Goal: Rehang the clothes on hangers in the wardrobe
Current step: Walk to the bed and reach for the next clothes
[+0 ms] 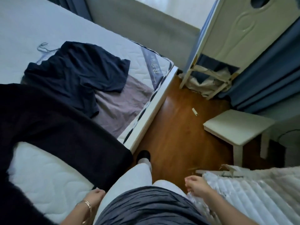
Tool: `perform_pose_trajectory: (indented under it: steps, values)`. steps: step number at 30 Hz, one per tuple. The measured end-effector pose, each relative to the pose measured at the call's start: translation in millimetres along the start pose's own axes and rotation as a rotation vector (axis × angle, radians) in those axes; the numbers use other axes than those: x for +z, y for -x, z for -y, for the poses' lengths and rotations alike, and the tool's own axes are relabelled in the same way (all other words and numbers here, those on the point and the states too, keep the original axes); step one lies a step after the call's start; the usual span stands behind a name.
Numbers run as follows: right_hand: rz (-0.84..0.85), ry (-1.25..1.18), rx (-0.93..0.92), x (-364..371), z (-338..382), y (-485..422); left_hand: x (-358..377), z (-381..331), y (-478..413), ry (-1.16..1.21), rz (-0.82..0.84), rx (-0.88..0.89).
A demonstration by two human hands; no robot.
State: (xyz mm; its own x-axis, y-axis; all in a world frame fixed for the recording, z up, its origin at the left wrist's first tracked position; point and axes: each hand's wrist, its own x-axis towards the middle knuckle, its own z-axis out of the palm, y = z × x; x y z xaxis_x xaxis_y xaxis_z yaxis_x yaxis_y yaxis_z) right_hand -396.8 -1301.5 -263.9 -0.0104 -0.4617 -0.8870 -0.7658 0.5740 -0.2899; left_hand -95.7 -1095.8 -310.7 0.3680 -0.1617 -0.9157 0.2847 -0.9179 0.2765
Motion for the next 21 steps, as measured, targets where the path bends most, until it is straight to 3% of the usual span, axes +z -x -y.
perform_pose_trajectory:
  steps: [4, 10, 15, 21]
  values:
    - [-0.036, 0.096, 0.019, -35.4, 59.1, -28.6, -13.4, -78.7, -14.6, 0.198, -0.062, -0.014]
    - [-0.072, 0.158, -0.114, -75.6, 181.5, -69.4, -28.8, -177.8, -21.6, 0.352, -0.135, 0.151]
    - [0.022, 0.452, -0.222, -73.5, 275.9, -111.2, -30.7, -207.2, -32.9, 0.465, -0.158, 0.049]
    - [0.177, 0.779, -0.336, -65.6, 402.6, -149.6, -35.9, -242.0, -41.8, 0.638, -0.301, -0.077]
